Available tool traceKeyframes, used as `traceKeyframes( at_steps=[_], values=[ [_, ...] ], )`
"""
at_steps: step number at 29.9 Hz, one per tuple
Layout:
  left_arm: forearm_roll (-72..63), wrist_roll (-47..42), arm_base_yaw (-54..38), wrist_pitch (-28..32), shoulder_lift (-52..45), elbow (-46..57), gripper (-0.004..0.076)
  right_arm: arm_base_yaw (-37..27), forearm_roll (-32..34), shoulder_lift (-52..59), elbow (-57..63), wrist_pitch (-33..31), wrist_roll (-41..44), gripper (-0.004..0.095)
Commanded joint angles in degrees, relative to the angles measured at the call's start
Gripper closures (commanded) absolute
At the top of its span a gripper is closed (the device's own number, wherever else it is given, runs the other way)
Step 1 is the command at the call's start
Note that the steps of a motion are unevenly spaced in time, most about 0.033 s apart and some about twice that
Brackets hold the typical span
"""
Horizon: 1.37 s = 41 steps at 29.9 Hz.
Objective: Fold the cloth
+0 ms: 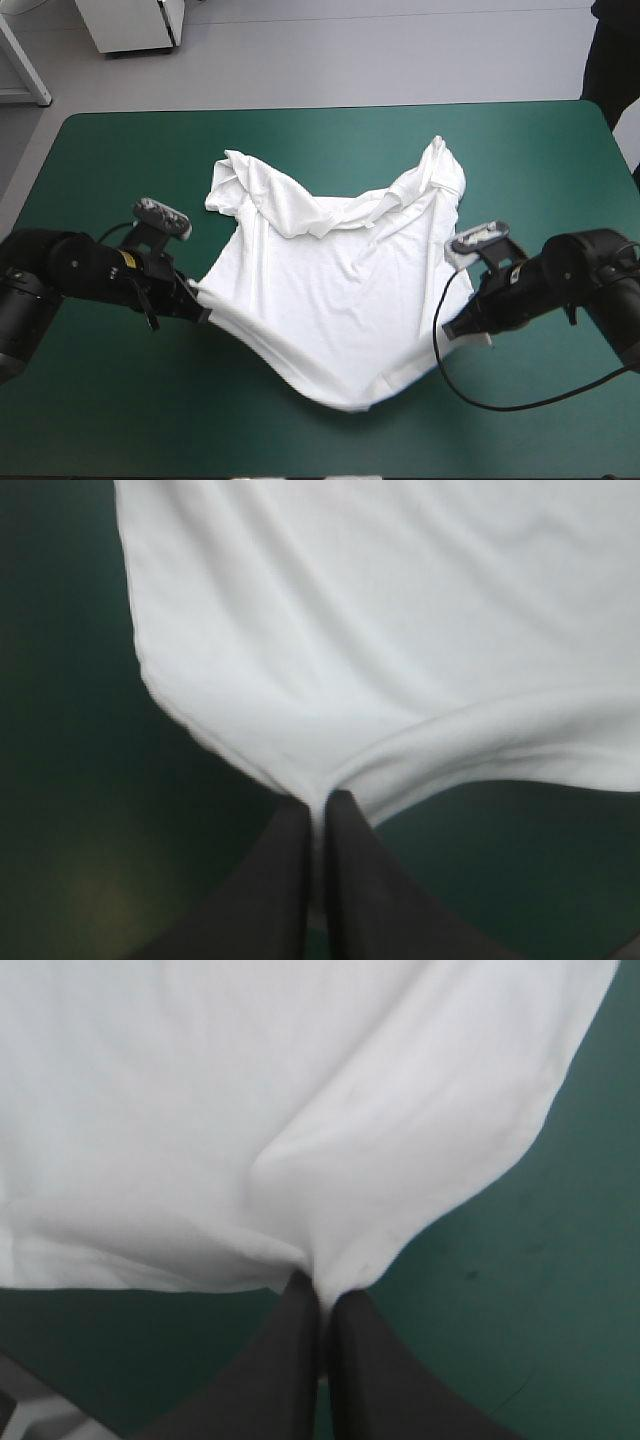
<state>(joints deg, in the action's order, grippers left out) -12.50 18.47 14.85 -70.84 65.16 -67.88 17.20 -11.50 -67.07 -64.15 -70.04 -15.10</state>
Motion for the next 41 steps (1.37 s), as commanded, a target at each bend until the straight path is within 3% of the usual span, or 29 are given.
traceKeyframes(
  at_steps=[1, 5, 9, 16, 24, 30, 34, 38, 41],
  values=[
    [-1.9, -0.1, 0.4, -2.9, -2.0, -13.1, 0.0746, 0.1, -0.7, 1.4, -13.5, -1.5, 0.1, 0.0921],
    [-1.9, -0.1, 0.4, -1.8, -2.0, -27.5, 0.0746, 0.1, -0.2, 1.3, -30.6, -1.2, 0.1, 0.0921],
    [-1.8, 0.0, 0.4, 4.1, -1.5, -39.8, 0.0746, 0.1, 2.1, 1.3, -45.6, 2.7, 0.7, 0.0921],
    [-1.8, 3.3, 0.4, 18.3, -0.6, -55.8, 0.0746, 0.1, 2.3, 1.3, -61.6, 21.6, -0.5, 0.0921],
    [3.9, 4.6, 0.4, 38.0, 1.7, -58.7, 0.0746, 0.1, 2.7, 0.0, -63.5, 41.5, -2.5, 0.0921],
    [6.4, 4.6, 0.4, 48.1, 8.2, -58.7, 0.0746, 0.1, 9.0, -6.5, -63.5, 50.5, -2.4, 0.0921],
    [6.4, 5.6, 0.4, 58.8, 14.8, -58.7, 0.0746, -2.5, 12.4, -13.5, -63.7, 59.7, 1.7, 0.0921],
    [6.4, 6.1, 0.4, 69.3, 23.7, -61.7, 0.0745, -7.1, 12.2, -21.7, -69.1, 61.4, 5.7, 0.0921],
    [6.4, 6.1, -0.8, 73.9, 31.3, -68.8, 0.0745, -10.4, 9.8, -29.8, -77.5, 62.4, 5.7, 0.0925]
  ],
)
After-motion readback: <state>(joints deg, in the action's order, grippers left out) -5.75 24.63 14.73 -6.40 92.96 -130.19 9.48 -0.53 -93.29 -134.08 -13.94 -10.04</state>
